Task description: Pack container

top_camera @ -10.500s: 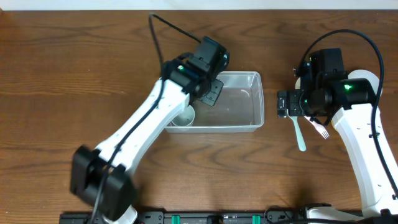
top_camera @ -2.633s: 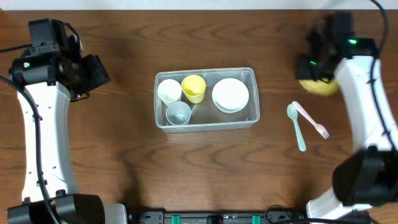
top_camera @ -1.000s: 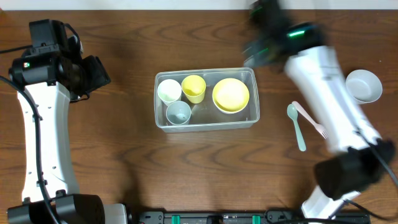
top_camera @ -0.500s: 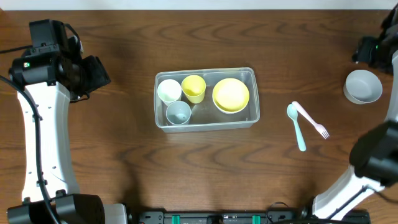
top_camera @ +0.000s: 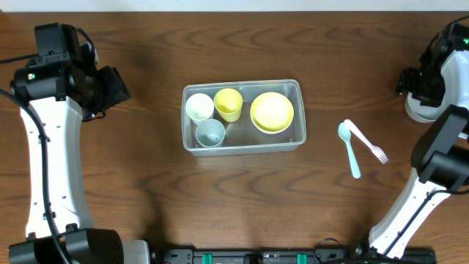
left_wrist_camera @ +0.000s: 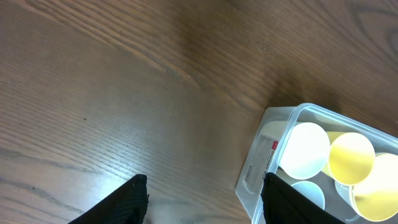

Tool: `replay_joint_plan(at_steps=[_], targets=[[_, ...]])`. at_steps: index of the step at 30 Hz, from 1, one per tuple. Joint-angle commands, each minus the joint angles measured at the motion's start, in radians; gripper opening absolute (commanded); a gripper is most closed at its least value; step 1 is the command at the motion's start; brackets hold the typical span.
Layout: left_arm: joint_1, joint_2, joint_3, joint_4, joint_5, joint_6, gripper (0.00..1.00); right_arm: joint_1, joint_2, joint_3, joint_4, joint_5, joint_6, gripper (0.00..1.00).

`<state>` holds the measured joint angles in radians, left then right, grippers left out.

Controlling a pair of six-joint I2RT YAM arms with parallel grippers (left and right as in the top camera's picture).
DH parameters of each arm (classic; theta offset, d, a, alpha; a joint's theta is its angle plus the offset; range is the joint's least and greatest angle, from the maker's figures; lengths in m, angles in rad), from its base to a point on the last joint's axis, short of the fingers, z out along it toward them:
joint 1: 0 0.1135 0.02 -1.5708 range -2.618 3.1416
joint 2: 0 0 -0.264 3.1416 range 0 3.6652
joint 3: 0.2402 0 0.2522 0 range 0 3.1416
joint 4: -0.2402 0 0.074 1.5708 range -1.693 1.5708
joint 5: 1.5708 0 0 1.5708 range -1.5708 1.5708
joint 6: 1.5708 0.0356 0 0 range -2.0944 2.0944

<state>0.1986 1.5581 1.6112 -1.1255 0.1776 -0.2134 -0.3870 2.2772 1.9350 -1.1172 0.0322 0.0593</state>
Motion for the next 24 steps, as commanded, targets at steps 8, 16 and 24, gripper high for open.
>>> replay_joint_plan(at_steps=[8, 16, 24], targets=[[0.003, 0.01, -0.004, -0.004, 0.002, -0.006, 0.6, 0.002, 0.032, -0.002, -0.005, -0.007, -0.005, 0.16], [0.003, 0.01, -0.004, -0.004, 0.002, -0.006, 0.6, 0.005, 0.032, -0.002, -0.003, -0.007, -0.005, 0.01], [0.003, 0.01, -0.004, -0.004, 0.002, -0.006, 0.6, 0.046, 0.003, 0.009, -0.009, -0.054, -0.006, 0.01]])
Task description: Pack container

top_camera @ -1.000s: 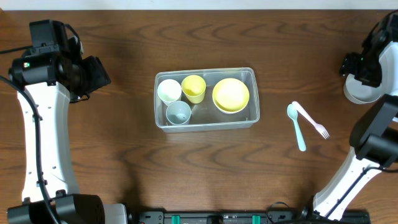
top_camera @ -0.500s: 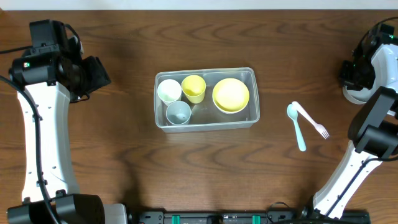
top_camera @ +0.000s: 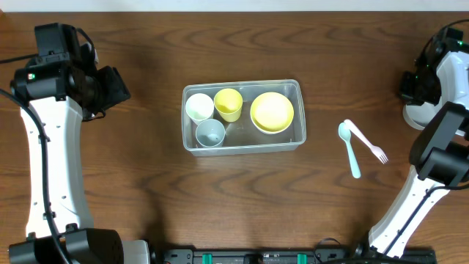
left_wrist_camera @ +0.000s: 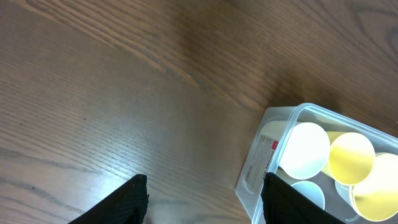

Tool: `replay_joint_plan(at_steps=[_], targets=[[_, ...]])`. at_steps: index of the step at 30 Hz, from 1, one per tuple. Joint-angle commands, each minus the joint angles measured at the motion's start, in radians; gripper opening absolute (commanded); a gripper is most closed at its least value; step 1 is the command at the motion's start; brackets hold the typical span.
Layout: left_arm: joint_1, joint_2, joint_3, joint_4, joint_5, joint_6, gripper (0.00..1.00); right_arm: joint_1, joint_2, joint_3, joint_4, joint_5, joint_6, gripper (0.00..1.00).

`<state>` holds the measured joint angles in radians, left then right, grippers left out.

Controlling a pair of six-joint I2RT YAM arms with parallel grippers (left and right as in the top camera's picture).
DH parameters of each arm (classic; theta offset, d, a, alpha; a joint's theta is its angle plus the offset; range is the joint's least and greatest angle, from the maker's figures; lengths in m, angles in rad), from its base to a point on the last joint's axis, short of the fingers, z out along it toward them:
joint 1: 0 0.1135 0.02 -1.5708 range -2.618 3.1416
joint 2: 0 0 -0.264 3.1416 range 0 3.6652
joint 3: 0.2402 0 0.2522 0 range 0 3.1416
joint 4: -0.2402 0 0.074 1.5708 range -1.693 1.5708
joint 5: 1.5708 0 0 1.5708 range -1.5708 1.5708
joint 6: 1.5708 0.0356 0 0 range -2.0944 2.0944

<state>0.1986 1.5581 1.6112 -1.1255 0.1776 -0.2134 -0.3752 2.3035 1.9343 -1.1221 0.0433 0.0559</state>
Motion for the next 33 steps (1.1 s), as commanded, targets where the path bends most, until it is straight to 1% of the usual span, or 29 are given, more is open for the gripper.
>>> replay_joint_plan(at_steps=[1, 5, 8, 11, 15, 19, 23, 27, 33], targets=[[0.003, 0.01, -0.004, -0.004, 0.002, -0.006, 0.6, 0.046, -0.037, 0.018, -0.005, -0.079, -0.003, 0.01], [0.003, 0.01, -0.004, -0.004, 0.002, -0.006, 0.6, 0.124, -0.136, 0.054, -0.008, -0.115, -0.028, 0.01], [0.003, 0.01, -0.004, -0.004, 0.002, -0.006, 0.6, 0.22, -0.238, 0.076, -0.016, -0.138, -0.081, 0.01], [0.003, 0.01, -0.004, -0.004, 0.002, -0.006, 0.6, 0.345, -0.342, 0.08, -0.022, -0.138, -0.138, 0.01], [0.003, 0.01, -0.004, -0.004, 0.002, -0.006, 0.6, 0.539, -0.421, 0.08, -0.057, -0.137, -0.198, 0.01], [0.003, 0.01, -0.004, -0.004, 0.002, -0.006, 0.6, 0.714, -0.419, 0.077, -0.101, -0.137, -0.21, 0.02], [0.003, 0.01, -0.004, -0.008, 0.002, -0.006, 0.6, 0.832, -0.387, 0.058, -0.117, -0.137, -0.19, 0.02], [0.003, 0.01, -0.004, -0.019, -0.009, -0.005, 0.6, 0.892, -0.352, 0.044, -0.14, -0.137, -0.156, 0.01], [0.003, 0.01, -0.004, -0.022, -0.009, -0.005, 0.6, 0.934, -0.297, 0.025, -0.183, -0.138, -0.146, 0.02]])
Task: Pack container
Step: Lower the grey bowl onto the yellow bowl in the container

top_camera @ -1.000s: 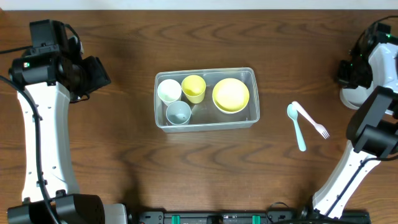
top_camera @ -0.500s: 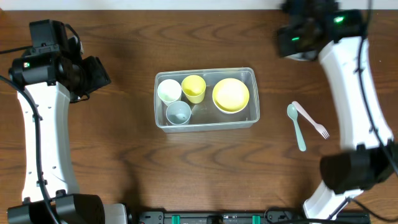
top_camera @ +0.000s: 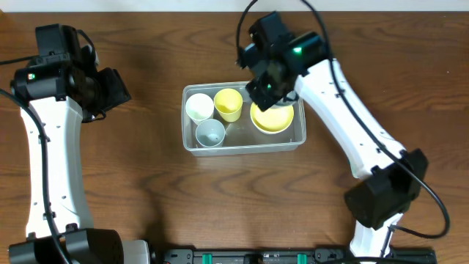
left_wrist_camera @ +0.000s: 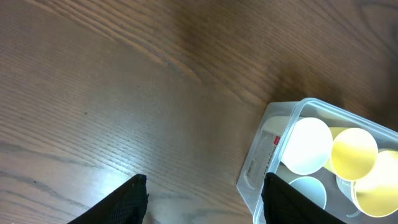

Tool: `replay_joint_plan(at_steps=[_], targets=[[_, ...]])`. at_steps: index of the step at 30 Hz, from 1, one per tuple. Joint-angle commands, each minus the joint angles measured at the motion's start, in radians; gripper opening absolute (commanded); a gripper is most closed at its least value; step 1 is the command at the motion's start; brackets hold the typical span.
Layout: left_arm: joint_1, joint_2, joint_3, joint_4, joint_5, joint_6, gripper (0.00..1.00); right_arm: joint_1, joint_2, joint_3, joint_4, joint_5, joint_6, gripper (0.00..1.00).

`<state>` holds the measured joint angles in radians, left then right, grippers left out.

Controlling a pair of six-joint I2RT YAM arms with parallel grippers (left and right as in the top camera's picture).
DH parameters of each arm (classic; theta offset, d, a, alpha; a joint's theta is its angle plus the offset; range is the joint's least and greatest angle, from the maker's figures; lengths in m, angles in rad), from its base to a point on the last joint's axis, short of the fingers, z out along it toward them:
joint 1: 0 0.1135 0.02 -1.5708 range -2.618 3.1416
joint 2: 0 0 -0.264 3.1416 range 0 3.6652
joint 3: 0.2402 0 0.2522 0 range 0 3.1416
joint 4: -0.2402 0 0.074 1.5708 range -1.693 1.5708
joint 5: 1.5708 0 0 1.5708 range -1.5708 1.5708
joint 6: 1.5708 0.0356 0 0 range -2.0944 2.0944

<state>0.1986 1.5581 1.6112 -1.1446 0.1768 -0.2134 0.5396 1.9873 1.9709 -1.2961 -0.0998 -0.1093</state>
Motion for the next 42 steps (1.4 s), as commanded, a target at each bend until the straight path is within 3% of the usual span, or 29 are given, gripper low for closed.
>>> replay_joint_plan(at_steps=[1, 7, 8, 9, 13, 24, 28, 31, 34, 42], targets=[[0.003, 0.01, -0.004, -0.003, -0.008, -0.005, 0.6, 0.024, 0.027, -0.018, -0.01, 0.005, 0.019, 0.02], [0.003, 0.01, -0.004, -0.003, -0.008, -0.005, 0.6, 0.023, 0.035, -0.049, -0.002, 0.005, 0.019, 0.06], [0.003, 0.01, -0.004, -0.003, -0.008, -0.005, 0.6, 0.023, 0.035, -0.049, -0.002, 0.005, 0.019, 0.14], [0.003, 0.01, -0.004, -0.003, -0.008, -0.005, 0.6, 0.023, 0.035, -0.049, -0.001, 0.005, 0.018, 0.29], [0.003, 0.01, -0.004, -0.003, -0.008, -0.005, 0.6, 0.021, 0.035, -0.049, 0.002, 0.006, 0.018, 0.49], [0.003, 0.01, -0.004, -0.009, -0.008, -0.005, 0.6, 0.012, 0.021, -0.046, 0.056, 0.089, 0.086, 0.48], [0.003, 0.01, -0.004, -0.019, -0.008, 0.002, 0.6, -0.034, -0.05, -0.025, 0.091, 0.215, 0.159, 0.55], [0.003, 0.01, -0.004, -0.03, -0.008, 0.011, 0.6, -0.109, -0.125, -0.003, 0.115, 0.251, 0.188, 0.77], [-0.008, 0.01, -0.004, -0.043, -0.009, 0.038, 0.6, -0.228, -0.206, -0.001, 0.129, 0.239, 0.218, 0.9], [-0.072, 0.01, -0.004, -0.051, -0.009, 0.048, 0.61, -0.503, -0.216, -0.037, -0.071, 0.084, 0.179, 0.9]])
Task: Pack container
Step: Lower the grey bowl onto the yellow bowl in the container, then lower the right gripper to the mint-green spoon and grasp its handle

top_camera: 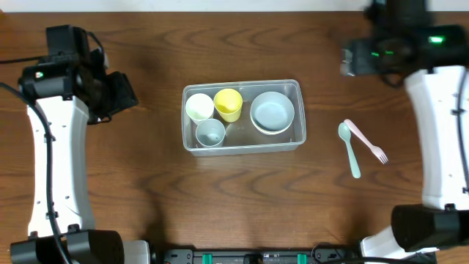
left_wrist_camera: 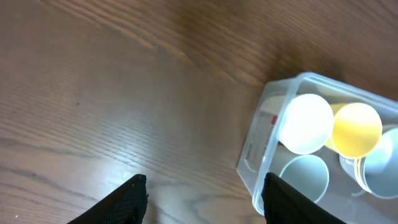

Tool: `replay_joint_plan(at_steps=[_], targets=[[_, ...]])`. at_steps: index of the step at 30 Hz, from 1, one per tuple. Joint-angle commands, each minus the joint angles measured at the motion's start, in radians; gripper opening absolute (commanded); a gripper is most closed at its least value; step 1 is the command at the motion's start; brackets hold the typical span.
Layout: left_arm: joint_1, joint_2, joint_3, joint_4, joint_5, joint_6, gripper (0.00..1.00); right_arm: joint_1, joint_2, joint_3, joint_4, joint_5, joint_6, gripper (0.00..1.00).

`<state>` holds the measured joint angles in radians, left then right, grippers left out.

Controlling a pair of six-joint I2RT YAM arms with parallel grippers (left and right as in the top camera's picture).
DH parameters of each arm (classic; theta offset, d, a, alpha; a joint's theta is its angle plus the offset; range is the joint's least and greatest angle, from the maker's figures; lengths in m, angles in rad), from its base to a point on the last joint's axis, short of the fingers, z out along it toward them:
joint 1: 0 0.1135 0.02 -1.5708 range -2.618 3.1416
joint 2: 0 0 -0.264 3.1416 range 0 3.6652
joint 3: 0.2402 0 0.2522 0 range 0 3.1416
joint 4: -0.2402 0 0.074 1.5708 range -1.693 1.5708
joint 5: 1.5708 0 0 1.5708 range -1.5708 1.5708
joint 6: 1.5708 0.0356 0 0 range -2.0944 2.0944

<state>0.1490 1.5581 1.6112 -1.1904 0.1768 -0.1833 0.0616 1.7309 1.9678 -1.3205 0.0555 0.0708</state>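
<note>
The clear plastic container (top_camera: 242, 145) sits mid-table holding a white cup (top_camera: 199, 107), a yellow cup (top_camera: 228, 104), a pale blue cup (top_camera: 210, 133) and a pale blue bowl (top_camera: 272, 111) over a white rim. My left gripper (left_wrist_camera: 202, 205) hangs open over bare wood just left of the container (left_wrist_camera: 261, 155), with nothing between its fingers. It also shows in the overhead view as the left gripper (top_camera: 121, 92). My right gripper (top_camera: 353, 59) is blurred at the back right, and its jaws cannot be made out. A pale blue spoon (top_camera: 350, 150) and a pink fork (top_camera: 366, 141) lie right of the container.
The dark wooden table (top_camera: 146, 191) fills the view. Both white arms run along the left and right sides. A black strip edges the table's front.
My right arm was over the bowl end of the container and is now at the back right. The top bowl shows pale blue where it was yellow. My left gripper has shifted slightly.
At the two oldest moments my right arm was folded at the far right and a yellow bowl topped the stack. Then the right gripper was over that bowl. Now it is away and a pale blue bowl shows. Spoon and fork have not moved.
</note>
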Motion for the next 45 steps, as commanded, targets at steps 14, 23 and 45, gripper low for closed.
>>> replay_joint_plan(at_steps=[14, 23, 45], targets=[[-0.044, 0.01, -0.004, -0.014, -0.013, 0.018, 0.6, -0.032, 0.057, -0.656, 0.21, -0.071, 0.049, 0.92], [-0.044, 0.01, -0.004, -0.014, -0.012, 0.018, 0.6, -0.051, 0.058, -0.845, 0.434, -0.071, 0.048, 0.98], [-0.044, 0.01, -0.004, -0.018, -0.012, 0.018, 0.6, -0.051, 0.125, -0.966, 0.769, -0.072, -0.028, 0.99]])
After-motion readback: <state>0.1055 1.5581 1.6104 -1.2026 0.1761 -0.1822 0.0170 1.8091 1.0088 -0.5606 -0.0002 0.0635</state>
